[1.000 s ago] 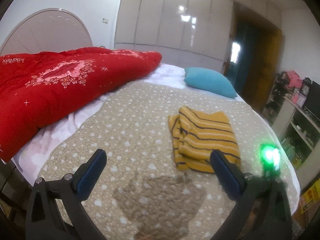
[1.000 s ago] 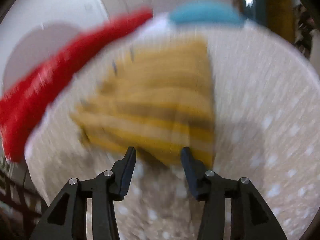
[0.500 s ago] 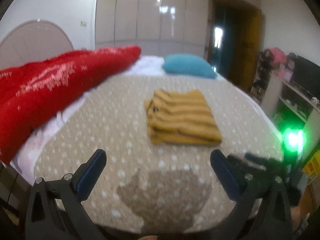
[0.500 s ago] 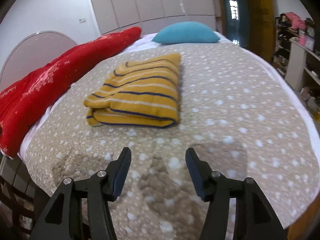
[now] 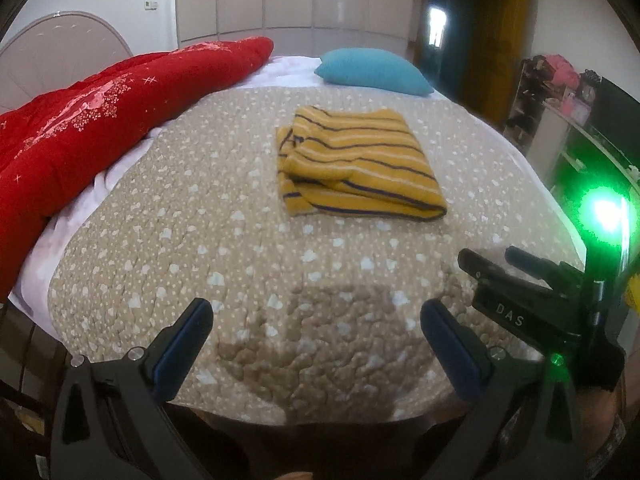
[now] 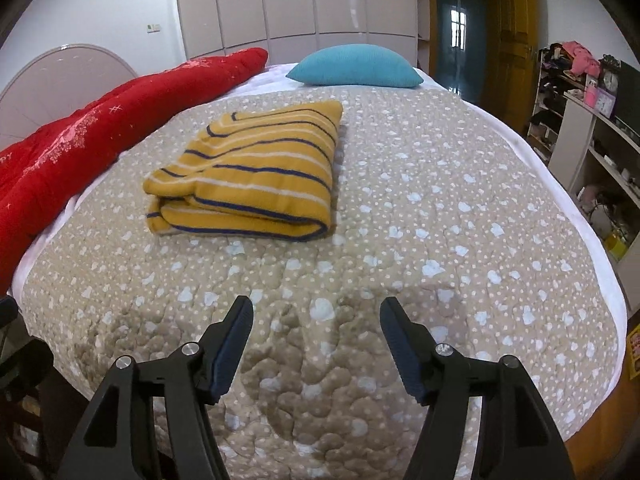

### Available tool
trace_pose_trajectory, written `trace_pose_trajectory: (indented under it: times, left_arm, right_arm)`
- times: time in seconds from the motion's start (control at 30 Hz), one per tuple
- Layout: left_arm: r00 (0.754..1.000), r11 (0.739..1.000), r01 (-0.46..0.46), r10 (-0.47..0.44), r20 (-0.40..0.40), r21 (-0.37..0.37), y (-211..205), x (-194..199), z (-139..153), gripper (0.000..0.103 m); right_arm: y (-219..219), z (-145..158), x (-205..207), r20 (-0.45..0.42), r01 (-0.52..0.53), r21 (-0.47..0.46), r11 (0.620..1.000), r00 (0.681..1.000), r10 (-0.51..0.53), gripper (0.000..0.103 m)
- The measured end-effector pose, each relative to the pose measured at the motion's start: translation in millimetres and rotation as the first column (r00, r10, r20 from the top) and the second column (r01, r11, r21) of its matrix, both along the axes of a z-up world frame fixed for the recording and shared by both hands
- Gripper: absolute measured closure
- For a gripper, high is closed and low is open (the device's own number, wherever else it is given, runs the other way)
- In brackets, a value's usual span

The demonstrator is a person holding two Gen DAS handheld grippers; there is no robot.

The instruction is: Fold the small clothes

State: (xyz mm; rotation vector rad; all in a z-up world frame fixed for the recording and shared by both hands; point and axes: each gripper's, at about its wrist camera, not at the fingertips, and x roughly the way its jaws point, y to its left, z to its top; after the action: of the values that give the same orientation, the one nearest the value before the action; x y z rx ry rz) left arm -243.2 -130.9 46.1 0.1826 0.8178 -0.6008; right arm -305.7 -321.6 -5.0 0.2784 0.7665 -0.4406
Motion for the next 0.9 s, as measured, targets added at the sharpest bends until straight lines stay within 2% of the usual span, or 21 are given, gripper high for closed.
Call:
trace_pose_trajectory:
  times: [0.33,0.9]
  left_arm:
    - [0.998,1.0,-0.013,0.014,-0.053,0.017,0,5,-9,0.0]
    - [0.998,0.998,-0.008,0.012,-0.069,0.054,-4,5,-16,0.0]
  right_arm:
    - [2,-5,1,-0.021,0.0,-0.003,1.0,1.0,0.0,0.029]
    - [3,-9,5,-0.049,-0.004,-0.002,1.0,0.999,0.004,0.026]
